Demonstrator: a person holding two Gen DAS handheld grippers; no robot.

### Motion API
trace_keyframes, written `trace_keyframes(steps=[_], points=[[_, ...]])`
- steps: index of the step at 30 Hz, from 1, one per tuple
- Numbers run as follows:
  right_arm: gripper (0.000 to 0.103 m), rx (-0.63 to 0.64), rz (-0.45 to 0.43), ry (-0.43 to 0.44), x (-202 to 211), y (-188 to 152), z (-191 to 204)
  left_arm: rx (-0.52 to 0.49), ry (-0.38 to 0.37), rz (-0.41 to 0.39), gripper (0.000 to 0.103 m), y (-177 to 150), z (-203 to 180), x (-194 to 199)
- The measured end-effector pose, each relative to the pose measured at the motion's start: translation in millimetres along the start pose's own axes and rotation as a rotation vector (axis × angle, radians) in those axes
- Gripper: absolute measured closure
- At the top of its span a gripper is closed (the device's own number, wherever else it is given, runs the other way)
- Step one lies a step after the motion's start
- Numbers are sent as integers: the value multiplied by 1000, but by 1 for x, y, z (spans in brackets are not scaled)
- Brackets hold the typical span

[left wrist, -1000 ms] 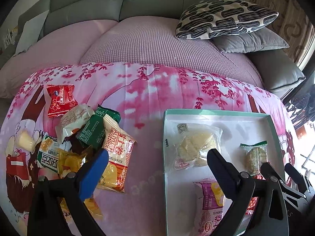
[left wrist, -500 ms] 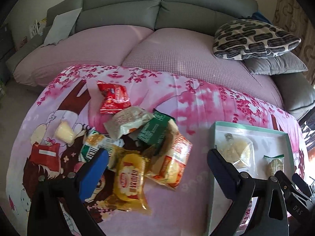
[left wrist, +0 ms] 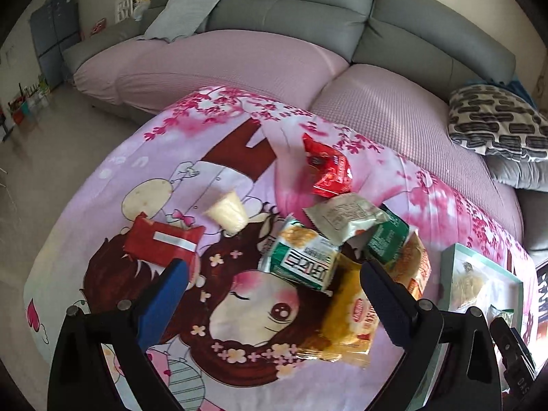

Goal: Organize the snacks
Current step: 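Lower the right gripper onto the yellow-red cake pack and close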

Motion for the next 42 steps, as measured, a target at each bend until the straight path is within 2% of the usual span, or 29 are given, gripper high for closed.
trace_keyframes(steps=[4, 10, 19, 25, 27, 31, 33, 37, 38, 42], points=[[0, 3, -21, 37, -8, -2, 19, 4, 18, -24, 3, 3, 8, -4], [0, 2, -31, 36, -17, -5, 33, 14, -15, -84, 3, 8, 13, -11], [0, 44, -33, -8, -35, -4, 60, 9, -102, -35, 3, 17, 10, -30], [0, -16, -15, 41, -51, 7, 74, -16, -160, 2, 3, 17, 3, -40], [0, -30, -12, 37, -55, 9, 78, -31, -155, 10, 3, 16, 3, -42], [0, -49, 3, 73, -63, 7, 80, 10, -168, 37, 3, 17, 12, -46], [3, -36, 17, 62, -66, 4, 80, 32, -187, 60, 3, 15, 14, -47], [15, -76, 29, 111, -66, 0, 73, 32, -195, 91, 3, 8, 13, -44], [20, -84, 32, 121, -67, -1, 72, 35, -207, 100, 3, 6, 12, -43], [29, -76, 55, 140, -73, -5, 72, 36, -268, 133, 3, 1, 7, -42]])
Point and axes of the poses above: each gripper's, at about its wrist camera, not at the fingertips, and x roughly against the way its jaws point, z to its left, y to its top, the point moved 2 cm from there along -x, roughly the way its jaws point, and after that the axes turned 13 degrees about y, right-handed, at the moved point
